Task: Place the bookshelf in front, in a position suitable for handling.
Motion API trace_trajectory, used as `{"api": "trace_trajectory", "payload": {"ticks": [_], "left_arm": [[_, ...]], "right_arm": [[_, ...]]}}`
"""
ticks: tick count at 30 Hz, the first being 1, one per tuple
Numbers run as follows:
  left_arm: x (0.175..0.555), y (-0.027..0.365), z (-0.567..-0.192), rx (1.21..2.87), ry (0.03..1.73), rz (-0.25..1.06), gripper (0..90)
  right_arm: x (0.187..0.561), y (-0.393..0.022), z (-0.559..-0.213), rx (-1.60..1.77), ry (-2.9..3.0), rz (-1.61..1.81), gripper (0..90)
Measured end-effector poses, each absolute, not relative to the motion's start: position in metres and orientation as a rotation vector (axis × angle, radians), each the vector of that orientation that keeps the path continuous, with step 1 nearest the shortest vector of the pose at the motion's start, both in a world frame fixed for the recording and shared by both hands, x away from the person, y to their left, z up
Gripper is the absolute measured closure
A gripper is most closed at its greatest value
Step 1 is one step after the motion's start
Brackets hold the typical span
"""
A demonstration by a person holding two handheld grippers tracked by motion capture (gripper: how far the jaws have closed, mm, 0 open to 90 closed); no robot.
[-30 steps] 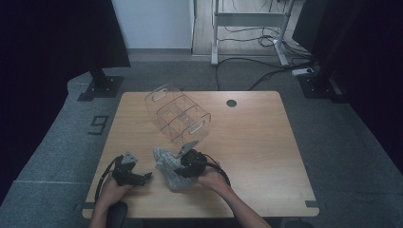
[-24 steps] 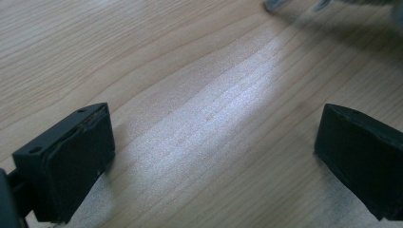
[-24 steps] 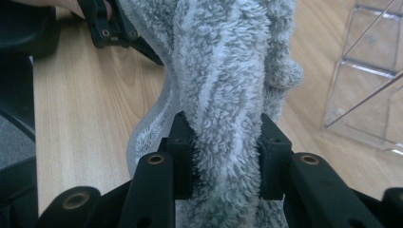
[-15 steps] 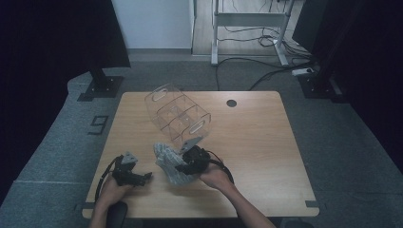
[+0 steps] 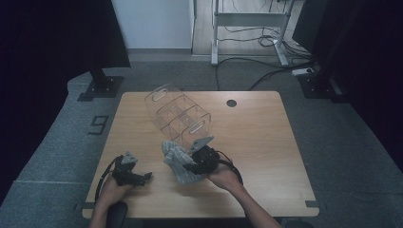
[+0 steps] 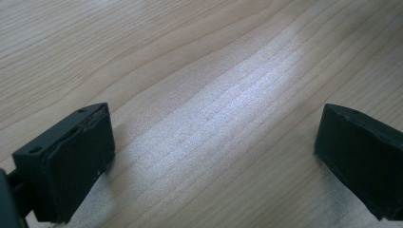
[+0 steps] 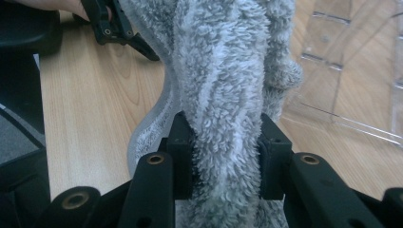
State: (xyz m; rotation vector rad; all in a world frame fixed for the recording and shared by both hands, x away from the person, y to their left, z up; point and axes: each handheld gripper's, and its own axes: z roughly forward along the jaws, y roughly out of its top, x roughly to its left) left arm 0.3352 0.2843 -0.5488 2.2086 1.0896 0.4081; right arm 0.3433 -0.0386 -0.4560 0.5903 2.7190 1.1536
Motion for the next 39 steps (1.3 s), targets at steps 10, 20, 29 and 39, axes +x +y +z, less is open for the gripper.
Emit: {"api": "trace_trajectory", "payload": {"ticks": [10, 20, 29, 39], "left_arm": [[0.335, 0.284, -0.549, 2.208, 1.09, 0.409, 0.0], [0.335, 0.284, -0.549, 2.208, 1.089, 0.409, 0.0], [0.335, 0.284, -0.549, 2.209, 1.09, 0.407, 0.0], [0.335, 0.284, -0.549, 2.209, 1.09, 0.406, 0.0]], "right_arm": [[0.342, -0.062, -0.452, 0.646, 2.685, 1.142, 64.2], [0.341, -0.086, -0.445, 0.699, 2.64, 1.142, 64.0], [0.34, -0.113, -0.442, 0.764, 2.604, 1.14, 63.8], [0.338, -0.147, -0.441, 0.841, 2.549, 1.129, 63.8]]}}
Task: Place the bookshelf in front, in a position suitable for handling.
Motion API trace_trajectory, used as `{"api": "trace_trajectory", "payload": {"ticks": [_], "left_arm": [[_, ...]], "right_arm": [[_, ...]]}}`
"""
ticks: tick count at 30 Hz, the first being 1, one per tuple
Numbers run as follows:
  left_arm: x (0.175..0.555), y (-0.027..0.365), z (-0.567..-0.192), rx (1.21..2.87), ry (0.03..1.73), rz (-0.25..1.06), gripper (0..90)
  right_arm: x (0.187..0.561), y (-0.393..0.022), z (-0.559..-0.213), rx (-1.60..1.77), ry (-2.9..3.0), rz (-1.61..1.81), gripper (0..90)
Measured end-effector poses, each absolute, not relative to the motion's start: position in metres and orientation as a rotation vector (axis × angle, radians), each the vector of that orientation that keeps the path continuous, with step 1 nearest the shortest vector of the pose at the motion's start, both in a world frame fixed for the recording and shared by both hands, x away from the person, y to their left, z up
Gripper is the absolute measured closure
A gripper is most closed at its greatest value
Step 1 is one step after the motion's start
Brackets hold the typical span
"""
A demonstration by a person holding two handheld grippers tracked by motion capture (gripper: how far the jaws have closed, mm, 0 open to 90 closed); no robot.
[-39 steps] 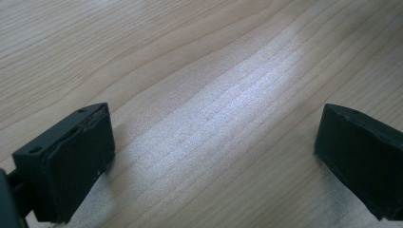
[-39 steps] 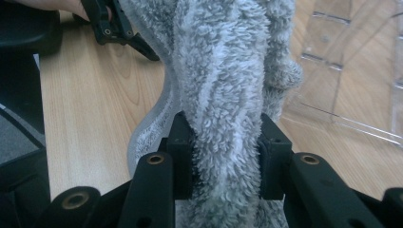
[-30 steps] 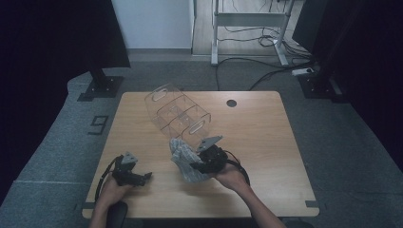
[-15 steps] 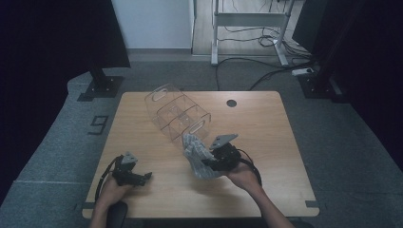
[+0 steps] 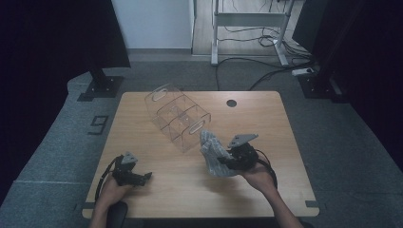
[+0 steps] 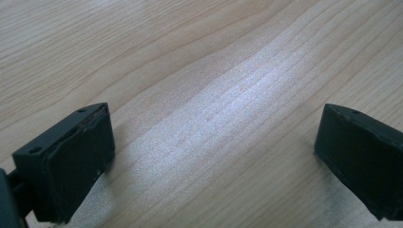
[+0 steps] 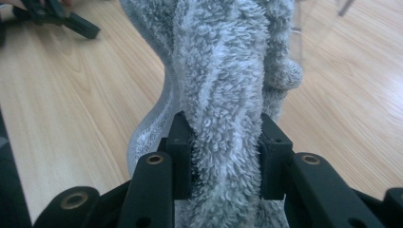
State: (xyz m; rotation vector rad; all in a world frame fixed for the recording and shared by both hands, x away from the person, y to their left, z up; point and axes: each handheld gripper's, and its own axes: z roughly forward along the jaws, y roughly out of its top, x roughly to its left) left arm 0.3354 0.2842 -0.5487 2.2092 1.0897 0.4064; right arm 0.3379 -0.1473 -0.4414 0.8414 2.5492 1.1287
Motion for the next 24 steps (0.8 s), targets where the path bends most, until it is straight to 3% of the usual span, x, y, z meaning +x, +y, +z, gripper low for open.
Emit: {"api": "trace_trajectory", "payload": {"ticks": [24], "left_arm": [[0.336, 0.284, -0.549, 2.208, 1.094, 0.405, 0.0]], "right_arm": [[0.33, -0.222, -0.439, 0.995, 2.405, 1.042, 63.9]]}}
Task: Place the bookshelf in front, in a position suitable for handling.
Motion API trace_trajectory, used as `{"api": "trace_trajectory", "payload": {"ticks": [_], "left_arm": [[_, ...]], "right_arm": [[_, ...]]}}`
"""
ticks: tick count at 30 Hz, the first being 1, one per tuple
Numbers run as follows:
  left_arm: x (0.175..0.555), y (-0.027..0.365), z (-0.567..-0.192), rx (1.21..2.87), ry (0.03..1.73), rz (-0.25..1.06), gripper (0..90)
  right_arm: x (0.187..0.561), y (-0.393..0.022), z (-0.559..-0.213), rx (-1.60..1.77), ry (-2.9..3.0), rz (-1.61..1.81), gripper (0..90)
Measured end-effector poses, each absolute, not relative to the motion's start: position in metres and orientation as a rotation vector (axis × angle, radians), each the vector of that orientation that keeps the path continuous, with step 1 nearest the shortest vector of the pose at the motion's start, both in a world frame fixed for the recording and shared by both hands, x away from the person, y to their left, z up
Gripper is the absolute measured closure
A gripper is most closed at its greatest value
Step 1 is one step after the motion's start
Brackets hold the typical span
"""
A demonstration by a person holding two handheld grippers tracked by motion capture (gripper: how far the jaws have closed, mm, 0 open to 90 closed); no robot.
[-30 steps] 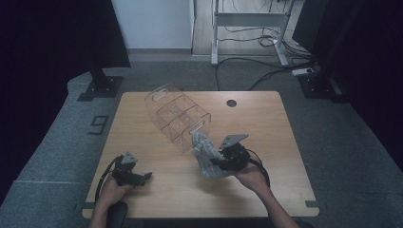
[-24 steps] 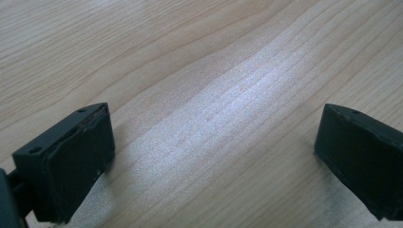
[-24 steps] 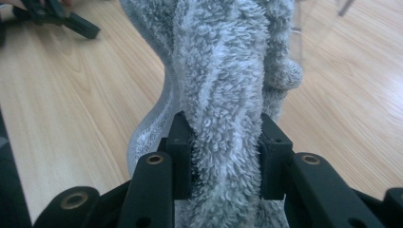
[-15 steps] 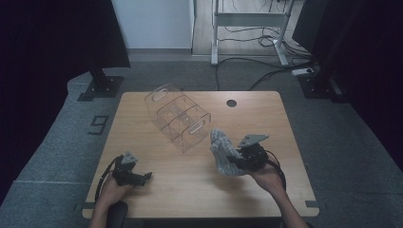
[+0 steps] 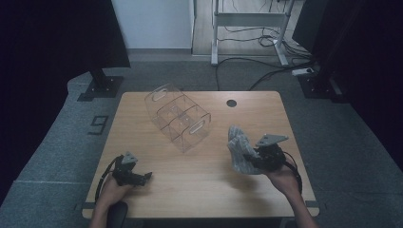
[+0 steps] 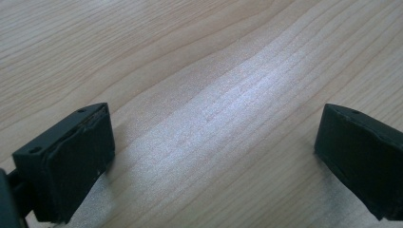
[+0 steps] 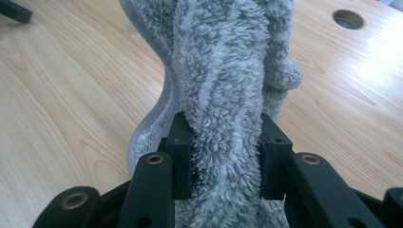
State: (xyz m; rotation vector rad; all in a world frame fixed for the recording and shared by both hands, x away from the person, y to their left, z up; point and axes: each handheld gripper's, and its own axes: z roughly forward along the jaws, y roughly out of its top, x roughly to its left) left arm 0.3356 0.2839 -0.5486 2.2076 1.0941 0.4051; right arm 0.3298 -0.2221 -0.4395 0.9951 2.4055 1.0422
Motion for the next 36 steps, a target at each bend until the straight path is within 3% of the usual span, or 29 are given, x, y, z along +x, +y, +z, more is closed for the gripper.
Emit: {"api": "trace_trajectory", "payload": {"ticks": [36], "left_arm": [[0.336, 0.284, -0.549, 2.207, 1.095, 0.406, 0.0]], "right_arm": [[0.301, -0.328, -0.456, 1.271, 2.224, 0.922, 64.0]]}}
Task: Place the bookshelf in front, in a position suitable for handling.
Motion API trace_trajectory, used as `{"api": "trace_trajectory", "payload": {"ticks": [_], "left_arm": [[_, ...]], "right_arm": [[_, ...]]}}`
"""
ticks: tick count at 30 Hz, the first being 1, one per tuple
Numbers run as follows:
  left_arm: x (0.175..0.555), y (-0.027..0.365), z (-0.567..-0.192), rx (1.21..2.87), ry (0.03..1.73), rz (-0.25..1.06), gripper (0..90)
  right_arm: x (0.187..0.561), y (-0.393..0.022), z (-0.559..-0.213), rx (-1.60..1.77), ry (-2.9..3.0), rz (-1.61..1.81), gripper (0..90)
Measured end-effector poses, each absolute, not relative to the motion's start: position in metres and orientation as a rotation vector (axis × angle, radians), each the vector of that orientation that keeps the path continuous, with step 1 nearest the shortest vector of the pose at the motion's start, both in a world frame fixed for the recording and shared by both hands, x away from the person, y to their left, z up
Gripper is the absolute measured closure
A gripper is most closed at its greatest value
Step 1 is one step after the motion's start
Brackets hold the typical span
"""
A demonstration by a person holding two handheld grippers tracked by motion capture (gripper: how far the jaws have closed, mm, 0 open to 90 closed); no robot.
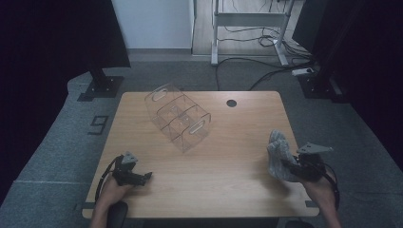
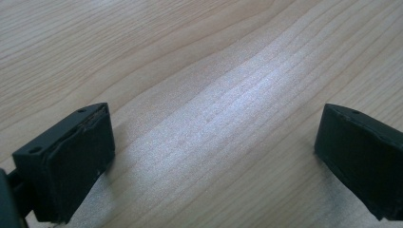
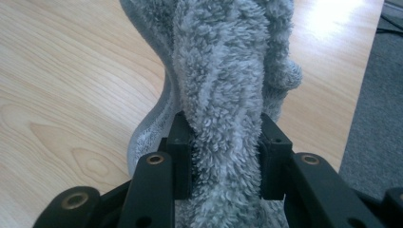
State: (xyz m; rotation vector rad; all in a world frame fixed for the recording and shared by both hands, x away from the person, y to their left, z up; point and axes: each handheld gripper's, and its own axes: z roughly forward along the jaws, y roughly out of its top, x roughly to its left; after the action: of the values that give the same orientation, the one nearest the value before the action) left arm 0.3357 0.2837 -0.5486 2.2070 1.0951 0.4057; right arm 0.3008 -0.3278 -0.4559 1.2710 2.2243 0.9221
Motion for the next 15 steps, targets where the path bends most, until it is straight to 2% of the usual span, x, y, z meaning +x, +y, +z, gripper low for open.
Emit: {"api": "trace_trajectory", "payload": {"ticks": [15], "left_arm": [[0.336, 0.284, -0.549, 2.206, 1.095, 0.406, 0.0]], "right_arm": [[0.3, -0.329, -0.501, 1.327, 2.275, 0.85, 62.8]]}}
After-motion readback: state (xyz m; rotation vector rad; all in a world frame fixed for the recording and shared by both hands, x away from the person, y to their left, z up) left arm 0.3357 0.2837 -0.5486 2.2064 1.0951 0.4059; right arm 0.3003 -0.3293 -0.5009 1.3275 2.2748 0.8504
